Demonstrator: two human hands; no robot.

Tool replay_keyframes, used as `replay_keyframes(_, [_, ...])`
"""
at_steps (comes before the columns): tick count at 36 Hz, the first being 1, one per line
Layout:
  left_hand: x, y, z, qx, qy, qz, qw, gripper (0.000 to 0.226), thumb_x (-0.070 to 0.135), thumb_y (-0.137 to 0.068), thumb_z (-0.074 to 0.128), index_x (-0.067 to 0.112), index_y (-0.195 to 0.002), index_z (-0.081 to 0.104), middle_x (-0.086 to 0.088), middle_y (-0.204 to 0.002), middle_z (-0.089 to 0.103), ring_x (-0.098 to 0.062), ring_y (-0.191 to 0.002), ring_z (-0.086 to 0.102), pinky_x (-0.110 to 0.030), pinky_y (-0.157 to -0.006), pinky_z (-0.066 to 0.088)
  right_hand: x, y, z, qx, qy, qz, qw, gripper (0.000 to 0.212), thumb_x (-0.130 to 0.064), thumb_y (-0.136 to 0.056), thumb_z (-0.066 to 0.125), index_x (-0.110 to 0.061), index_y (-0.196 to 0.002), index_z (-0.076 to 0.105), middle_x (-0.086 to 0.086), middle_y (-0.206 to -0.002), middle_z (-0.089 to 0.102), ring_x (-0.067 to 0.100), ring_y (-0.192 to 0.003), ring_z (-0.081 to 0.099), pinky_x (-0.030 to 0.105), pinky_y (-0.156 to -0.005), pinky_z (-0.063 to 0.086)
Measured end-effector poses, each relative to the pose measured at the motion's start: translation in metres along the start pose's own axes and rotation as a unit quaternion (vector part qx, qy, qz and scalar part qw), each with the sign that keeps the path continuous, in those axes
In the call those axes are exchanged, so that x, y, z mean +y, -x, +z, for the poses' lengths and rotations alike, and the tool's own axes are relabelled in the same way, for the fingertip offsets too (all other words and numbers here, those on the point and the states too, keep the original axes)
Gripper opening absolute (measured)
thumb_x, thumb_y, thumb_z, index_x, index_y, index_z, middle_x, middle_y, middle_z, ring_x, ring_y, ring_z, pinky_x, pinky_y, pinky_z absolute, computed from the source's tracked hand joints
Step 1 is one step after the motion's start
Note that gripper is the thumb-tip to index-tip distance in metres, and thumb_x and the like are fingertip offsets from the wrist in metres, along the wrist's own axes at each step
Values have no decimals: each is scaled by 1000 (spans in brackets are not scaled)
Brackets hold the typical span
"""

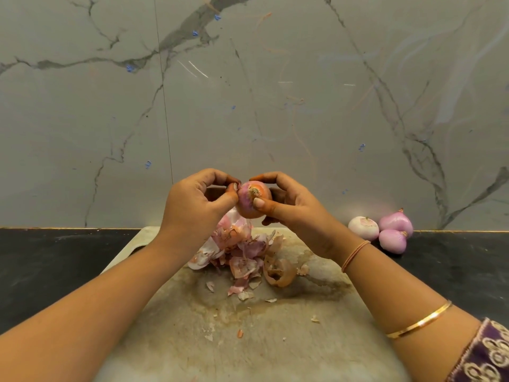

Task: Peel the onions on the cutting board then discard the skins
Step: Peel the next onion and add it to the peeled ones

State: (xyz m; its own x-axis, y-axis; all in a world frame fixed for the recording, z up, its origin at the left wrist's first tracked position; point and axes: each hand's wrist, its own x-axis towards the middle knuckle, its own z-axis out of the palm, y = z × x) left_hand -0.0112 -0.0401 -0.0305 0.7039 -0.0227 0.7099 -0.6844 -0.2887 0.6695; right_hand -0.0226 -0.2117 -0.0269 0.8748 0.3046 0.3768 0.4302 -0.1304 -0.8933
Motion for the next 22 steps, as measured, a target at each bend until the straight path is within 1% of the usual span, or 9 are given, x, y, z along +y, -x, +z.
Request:
replay_keyframes(4, [-3,-3,-2,32,31,-50,998,18,9,-89,62,25,-83,64,2,-84,70,-10,-76,70,-27,-74,58,-1,0,-2,-1,-43,6,999,38,-26,-77,65,-24,-113,54,5,-109,63,17,-90,65,28,-75,55])
replay_keyframes(7, [-6,-6,-4,42,39,-102,993,14,9,-90,61,19,-82,64,0,-81,69,-11,-71,70,-34,-75,59,-2,1,-3,-17,-81,12,997,42,-24,-74,65,-22,-114,53,7,-109,62,20,-82,69,28,-74,57])
replay_keyframes(9, [-7,-7,-5,37,37,-115,992,15,6,-89,60,19,-81,63,-2,-83,69,-12,-73,70,-36,-75,59,-1,1,-3,-24,-90,13,996,44,-23,-74,66,-22,-116,53,9,-111,60,21,-81,69,30,-75,58])
replay_keyframes(11, [-4,-6,-5,19,51,-107,993,18,3,-89,59,20,-86,64,-3,-90,70,-15,-77,71,-35,-75,59,0,1,-3,-24,-74,9,997,41,-18,-79,66,-25,-117,54,9,-115,58,22,-85,67,30,-77,56])
replay_keyframes(13, [1,-4,-5,-19,80,-98,992,19,4,-89,60,21,-96,64,-2,-99,70,-17,-85,70,-32,-74,59,2,0,-3,-20,-54,6,998,38,-11,-87,64,-29,-119,54,6,-117,56,21,-92,63,28,-79,54])
replay_keyframes(15, [3,-3,-3,-60,94,-98,989,24,8,-86,64,22,-105,64,-1,-104,69,-14,-91,69,-29,-75,58,4,-1,-2,-20,-42,13,999,38,-12,-89,65,-34,-118,53,3,-119,55,21,-97,60,27,-81,53])
replay_keyframes(18, [2,-1,-2,-80,70,-97,990,30,9,-83,68,28,-106,63,2,-100,70,-8,-90,68,-25,-78,57,4,-2,1,-16,-14,22,1000,44,-26,-82,69,-40,-120,51,-1,-121,53,20,-102,58,25,-80,52])
replay_keyframes(21, [4,-1,-2,-78,63,-104,989,27,10,-82,69,26,-104,66,5,-92,71,-5,-81,69,-22,-73,57,3,-1,2,-9,12,5,1000,44,-16,-91,65,-36,-126,47,-2,-126,51,12,-103,58,15,-73,49])
replay_keyframes(22, [5,0,-1,-80,65,-105,989,24,10,-82,69,25,-101,67,6,-89,71,-4,-78,69,-20,-71,56,3,-1,2,-8,22,0,1000,43,-14,-92,62,-35,-126,46,-2,-126,51,12,-104,57,14,-74,50])
